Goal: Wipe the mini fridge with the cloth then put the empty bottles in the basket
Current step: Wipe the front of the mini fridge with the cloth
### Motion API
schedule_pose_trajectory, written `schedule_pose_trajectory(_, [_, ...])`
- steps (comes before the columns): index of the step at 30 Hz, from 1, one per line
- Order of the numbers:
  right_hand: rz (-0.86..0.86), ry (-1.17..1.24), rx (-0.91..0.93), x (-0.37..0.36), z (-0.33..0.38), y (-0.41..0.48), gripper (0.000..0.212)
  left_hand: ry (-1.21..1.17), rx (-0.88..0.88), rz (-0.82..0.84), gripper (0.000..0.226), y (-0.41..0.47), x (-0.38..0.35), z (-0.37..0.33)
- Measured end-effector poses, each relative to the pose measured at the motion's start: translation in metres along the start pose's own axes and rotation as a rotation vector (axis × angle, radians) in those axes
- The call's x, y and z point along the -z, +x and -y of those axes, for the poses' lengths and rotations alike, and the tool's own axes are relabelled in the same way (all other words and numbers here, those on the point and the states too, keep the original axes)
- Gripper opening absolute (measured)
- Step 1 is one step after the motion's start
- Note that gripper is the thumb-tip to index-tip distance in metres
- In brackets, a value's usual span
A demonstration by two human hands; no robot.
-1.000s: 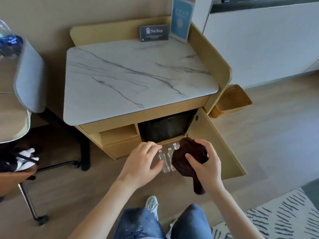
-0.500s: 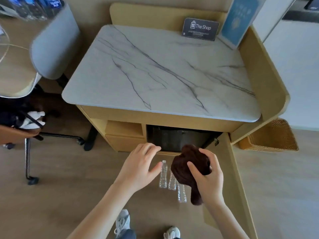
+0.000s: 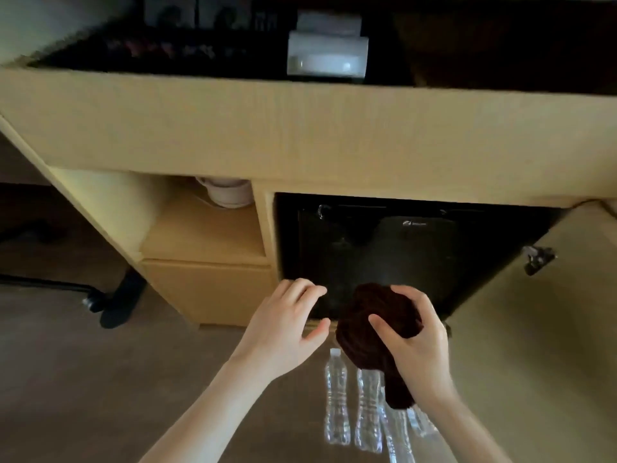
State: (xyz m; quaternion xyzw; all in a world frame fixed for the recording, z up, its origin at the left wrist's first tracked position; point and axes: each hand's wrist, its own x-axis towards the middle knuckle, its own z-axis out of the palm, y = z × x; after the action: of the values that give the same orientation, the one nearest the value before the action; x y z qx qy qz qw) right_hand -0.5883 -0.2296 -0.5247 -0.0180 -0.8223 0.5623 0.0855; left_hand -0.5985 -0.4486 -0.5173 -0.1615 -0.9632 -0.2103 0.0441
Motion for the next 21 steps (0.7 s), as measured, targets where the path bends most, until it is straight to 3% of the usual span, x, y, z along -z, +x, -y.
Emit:
schedule_pose_trajectory(4, [-0.013, -0.004, 0.062, -0.035, -0.094, 0.005, 0.048, 0.063, -0.075, 0.088, 0.054, -0.01, -0.096, 0.045])
schedule_pose_trajectory(9, [-0.053, -0.008, 0.2, -0.055, -0.161, 0.017, 0.049, 0.122, -0.195, 0.027, 0.059, 0.002, -0.144, 0.081])
schedule_pose_trajectory(14, [-0.121, 0.022, 0.321, -0.053, -0.16, 0.025, 0.051, 0.153, -0.274, -0.088, 0.059, 0.017, -0.126, 0.083])
schedule_pose_trajectory(21, [-0.154, 0.056, 0.412, -0.033, -0.099, 0.054, 0.059, 0.228, -0.331, -0.261, 0.052, 0.05, -0.066, 0.071])
